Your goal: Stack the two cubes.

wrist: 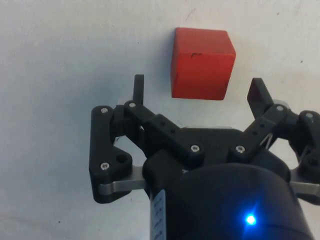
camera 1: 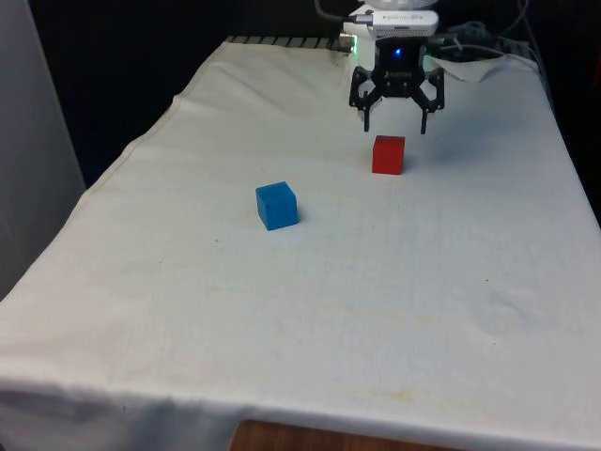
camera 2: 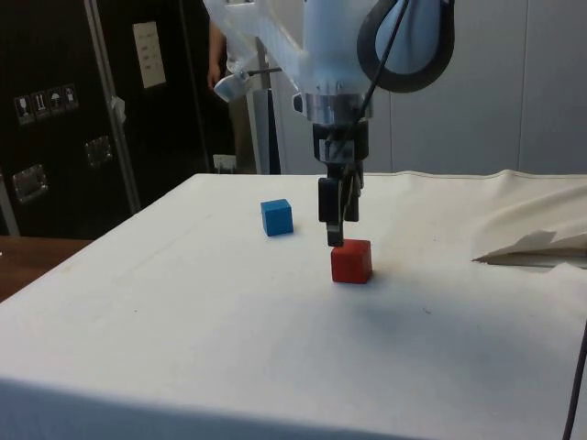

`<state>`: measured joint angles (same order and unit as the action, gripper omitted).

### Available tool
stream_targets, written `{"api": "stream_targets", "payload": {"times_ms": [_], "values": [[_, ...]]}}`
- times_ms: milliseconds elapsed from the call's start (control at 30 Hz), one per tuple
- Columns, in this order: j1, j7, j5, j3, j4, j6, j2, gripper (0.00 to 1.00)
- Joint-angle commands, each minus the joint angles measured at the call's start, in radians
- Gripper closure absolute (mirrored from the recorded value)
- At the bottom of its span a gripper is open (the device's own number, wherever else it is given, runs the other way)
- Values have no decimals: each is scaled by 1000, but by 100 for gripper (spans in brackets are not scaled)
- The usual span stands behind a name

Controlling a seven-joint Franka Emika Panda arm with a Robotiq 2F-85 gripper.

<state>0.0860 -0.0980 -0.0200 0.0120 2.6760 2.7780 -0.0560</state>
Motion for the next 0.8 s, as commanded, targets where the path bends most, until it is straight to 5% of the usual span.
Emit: {"api": "stream_targets", "payload": {"times_ms": [0, 767], "values": [[-1, 19, 25, -5, 5, 14, -6, 0], [-7, 28, 17, -1, -6, 36, -56, 0]]}}
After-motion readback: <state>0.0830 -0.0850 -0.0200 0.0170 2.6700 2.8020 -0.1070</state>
